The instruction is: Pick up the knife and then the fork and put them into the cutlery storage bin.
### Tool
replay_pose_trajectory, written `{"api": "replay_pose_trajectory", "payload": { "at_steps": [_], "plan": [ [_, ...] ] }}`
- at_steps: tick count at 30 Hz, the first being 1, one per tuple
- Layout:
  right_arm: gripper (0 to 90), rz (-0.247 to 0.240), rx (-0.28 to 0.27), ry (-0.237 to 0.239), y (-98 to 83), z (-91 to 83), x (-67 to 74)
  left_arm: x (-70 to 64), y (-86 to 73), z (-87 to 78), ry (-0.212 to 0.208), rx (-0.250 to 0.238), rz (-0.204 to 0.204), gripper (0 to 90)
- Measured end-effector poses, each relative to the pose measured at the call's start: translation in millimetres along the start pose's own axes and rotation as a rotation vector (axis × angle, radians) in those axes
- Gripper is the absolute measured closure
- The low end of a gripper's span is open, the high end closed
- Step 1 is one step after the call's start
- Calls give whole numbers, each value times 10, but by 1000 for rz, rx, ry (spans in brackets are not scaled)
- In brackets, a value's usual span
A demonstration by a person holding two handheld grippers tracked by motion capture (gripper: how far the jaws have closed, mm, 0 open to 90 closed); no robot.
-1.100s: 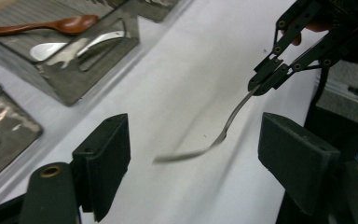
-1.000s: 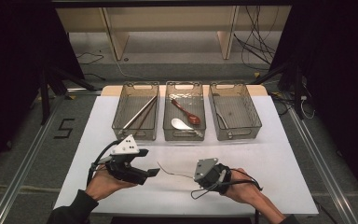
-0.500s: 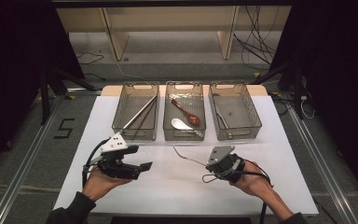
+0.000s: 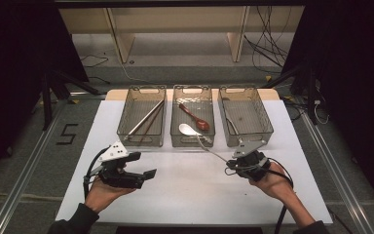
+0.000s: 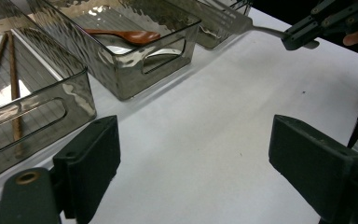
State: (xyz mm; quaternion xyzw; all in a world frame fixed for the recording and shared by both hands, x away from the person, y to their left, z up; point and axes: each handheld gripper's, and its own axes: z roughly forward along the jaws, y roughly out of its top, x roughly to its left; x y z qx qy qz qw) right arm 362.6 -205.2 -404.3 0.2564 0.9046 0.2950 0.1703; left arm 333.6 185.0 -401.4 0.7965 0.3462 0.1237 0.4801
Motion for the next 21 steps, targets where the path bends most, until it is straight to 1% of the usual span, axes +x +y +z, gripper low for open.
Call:
{"api": "replay_pose_trajectory", "payload": {
  "at_steps": [4, 6, 8, 10, 15, 17, 19, 21],
  "plan": [
    [877, 26, -8, -13, -30, -34, -78, 9, -13, 1, 9, -5, -2, 156],
    [877, 40, -10, -22, -42, -49, -110, 13, -20, 0, 14, -13, -11, 156],
    [877, 51, -14, -28, -54, -68, -142, 25, -23, -7, 21, -9, -9, 156],
    [877, 65, -19, -32, -65, -84, -173, 31, -26, -7, 21, -16, -15, 156],
    [877, 99, -26, -42, -73, -111, -245, 30, -25, -20, 30, -23, -16, 156],
    [877, 106, -26, -48, -66, -119, -272, 34, -25, -30, 37, -25, -12, 156],
    [877, 113, -28, -63, -57, -135, -317, 28, -25, -42, 50, -27, -10, 157],
    [877, 130, -30, -76, -54, -148, -375, 28, -27, -54, 48, -39, -22, 157]
  ]
}}
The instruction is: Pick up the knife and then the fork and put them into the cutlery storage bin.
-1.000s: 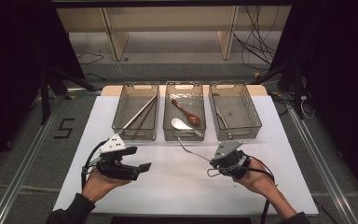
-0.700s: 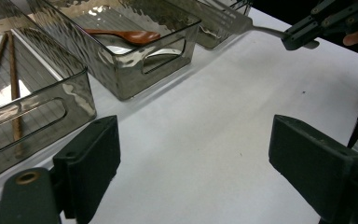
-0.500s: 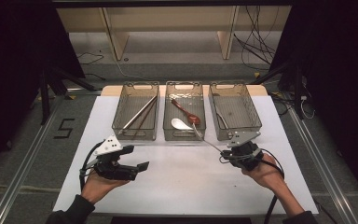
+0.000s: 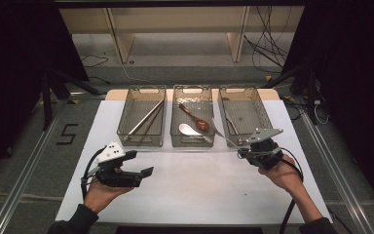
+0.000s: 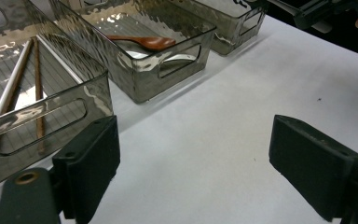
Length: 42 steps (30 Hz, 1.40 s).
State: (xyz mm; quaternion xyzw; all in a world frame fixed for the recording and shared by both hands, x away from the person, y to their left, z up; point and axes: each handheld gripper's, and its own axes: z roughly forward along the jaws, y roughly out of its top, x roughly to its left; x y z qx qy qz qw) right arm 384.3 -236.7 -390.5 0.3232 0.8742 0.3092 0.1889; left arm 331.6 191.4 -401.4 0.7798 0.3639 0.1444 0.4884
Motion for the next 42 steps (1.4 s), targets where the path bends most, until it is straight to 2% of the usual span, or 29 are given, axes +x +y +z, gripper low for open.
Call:
{"api": "replay_pose_trajectory", "payload": {
  "at_steps": [7, 15, 29, 31, 42],
  "plan": [
    [876, 58, -7, -36, 44, -26, -214, 31, -22, 2, 1, 16, -15, 154],
    [876, 113, -3, -51, 119, -15, -375, 52, -25, 0, 2, -4, -30, 154],
    [876, 174, 5, -76, 235, 47, -620, 53, -18, -8, 3, -10, -25, 153],
    [876, 182, 7, -80, 268, 64, -660, 52, -15, -14, 5, -14, -25, 153],
    [875, 299, 38, -97, 425, 270, -899, 50, -13, -23, 3, -22, -23, 153]
  ]
}}
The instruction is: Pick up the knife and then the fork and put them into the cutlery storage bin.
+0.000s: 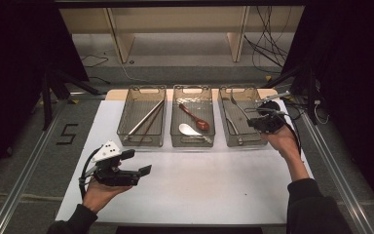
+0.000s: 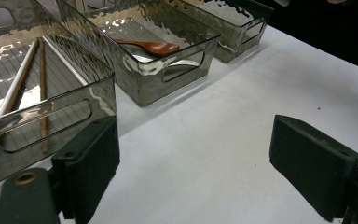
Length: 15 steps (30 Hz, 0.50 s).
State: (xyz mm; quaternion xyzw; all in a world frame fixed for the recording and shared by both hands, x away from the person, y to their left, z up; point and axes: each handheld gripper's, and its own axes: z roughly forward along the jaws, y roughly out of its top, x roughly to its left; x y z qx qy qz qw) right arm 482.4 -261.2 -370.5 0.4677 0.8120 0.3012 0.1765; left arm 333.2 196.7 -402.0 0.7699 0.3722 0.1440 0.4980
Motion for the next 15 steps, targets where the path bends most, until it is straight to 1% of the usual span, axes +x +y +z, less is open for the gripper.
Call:
{"api": "replay_pose_trajectory", "payload": {
  "at_steps": [2, 3, 7, 10, 15],
  "plan": [
    [876, 19, 9, -3, 42, 45, -27, 5, 1, -3, -1, 1, 1, 154],
    [875, 24, 13, -8, 62, 65, -36, 3, -1, -1, 0, -3, -4, 154],
    [875, 46, 26, -23, 131, 134, -69, 8, 1, -5, 1, -6, -3, 154],
    [874, 68, 33, -34, 162, 184, -100, 7, 2, -6, 1, -6, -3, 154],
    [874, 89, 54, -48, 187, 249, -134, 2, 6, -6, -1, -9, -3, 153]
  ]
}}
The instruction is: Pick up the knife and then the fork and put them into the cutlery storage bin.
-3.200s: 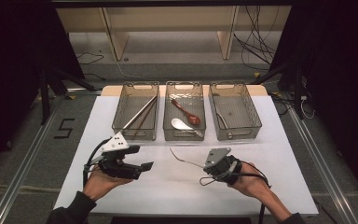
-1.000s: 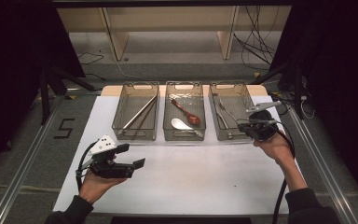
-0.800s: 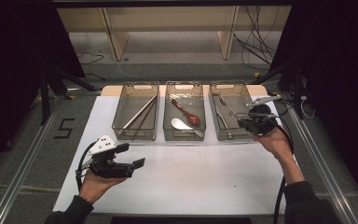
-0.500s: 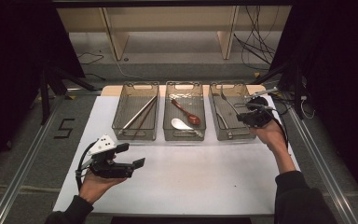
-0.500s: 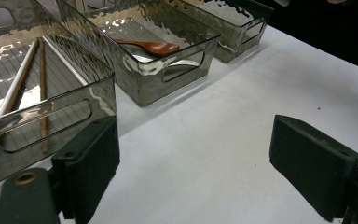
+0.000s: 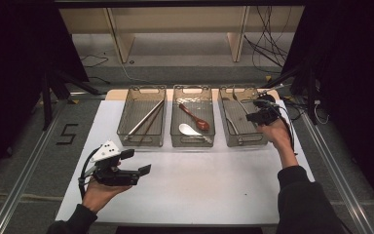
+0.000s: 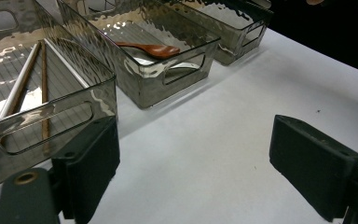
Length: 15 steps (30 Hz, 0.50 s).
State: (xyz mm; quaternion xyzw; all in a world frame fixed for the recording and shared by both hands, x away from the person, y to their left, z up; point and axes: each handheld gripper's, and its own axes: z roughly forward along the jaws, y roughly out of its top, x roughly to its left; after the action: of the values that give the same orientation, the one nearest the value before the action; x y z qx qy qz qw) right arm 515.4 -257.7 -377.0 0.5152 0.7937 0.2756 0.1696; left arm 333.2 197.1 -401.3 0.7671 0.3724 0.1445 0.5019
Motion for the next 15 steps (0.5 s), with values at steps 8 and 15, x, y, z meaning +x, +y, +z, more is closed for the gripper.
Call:
{"api": "replay_pose_trajectory", "payload": {
  "at_steps": [8, 15],
  "plan": [
    [873, 28, 15, -19, 45, 69, -34, -2, -1, 2, 0, 1, 1, 154],
    [871, 48, 44, -31, 51, 141, -59, -2, -2, 7, 0, 2, 4, 154]
  ]
}}
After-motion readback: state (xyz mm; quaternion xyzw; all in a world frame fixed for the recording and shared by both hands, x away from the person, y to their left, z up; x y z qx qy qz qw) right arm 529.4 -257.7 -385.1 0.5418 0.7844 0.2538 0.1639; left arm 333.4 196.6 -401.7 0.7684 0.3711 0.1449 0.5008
